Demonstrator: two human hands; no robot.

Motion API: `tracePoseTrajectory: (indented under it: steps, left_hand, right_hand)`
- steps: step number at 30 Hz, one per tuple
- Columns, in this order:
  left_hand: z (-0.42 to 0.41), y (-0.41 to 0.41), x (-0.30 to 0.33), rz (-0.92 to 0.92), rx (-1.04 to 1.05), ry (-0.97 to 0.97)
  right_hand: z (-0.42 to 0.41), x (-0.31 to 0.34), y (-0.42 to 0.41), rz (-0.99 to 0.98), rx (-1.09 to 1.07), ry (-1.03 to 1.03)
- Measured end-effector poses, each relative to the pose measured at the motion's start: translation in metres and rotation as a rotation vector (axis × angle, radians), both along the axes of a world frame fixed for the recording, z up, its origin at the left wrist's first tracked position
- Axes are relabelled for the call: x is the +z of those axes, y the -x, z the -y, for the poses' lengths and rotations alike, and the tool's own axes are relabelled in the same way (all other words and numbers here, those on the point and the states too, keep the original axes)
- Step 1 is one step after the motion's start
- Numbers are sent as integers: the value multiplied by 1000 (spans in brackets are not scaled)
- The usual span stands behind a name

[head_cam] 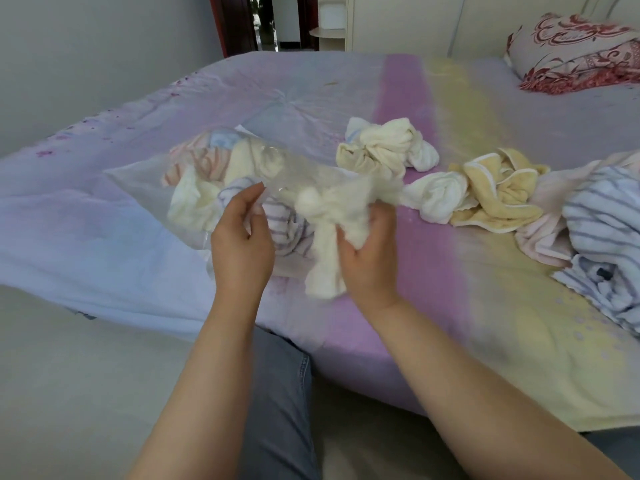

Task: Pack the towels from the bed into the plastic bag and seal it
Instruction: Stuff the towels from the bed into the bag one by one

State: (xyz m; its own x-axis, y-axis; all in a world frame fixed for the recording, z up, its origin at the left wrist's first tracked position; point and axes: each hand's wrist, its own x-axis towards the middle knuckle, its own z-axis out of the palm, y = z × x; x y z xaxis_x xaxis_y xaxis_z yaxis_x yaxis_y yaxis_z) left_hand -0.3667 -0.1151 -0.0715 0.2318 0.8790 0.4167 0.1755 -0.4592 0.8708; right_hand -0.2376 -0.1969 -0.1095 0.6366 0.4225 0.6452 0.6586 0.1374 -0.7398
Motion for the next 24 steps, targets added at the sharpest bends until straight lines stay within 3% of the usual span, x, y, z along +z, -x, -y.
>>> tracePoseTrajectory:
  steps: [2,4,6,8,10,12,24]
  left_hand:
    - [-1,1,6,27,-21,13]
    - [-4,2,10,31,-48,20]
    - [-9,7,12,11,-77,12]
    - [-12,11,13,-12,-102,-8]
    - [-14,14,12,-18,-131,-14]
    - [-13,14,10,-16,-176,-11]
    - [-30,20,5,27,-322,46]
  right_hand:
    - [-22,-32,6,376,-11,302]
    - [-33,-46,8,350,180,768]
    - [-28,-44,9,212,390,971]
    - [-20,-40,1,198,412,963]
    - [-13,-39,-10,205,304,972]
    - [-18,-39,-13,110,319,978]
    - [-175,-48,5,153,418,906]
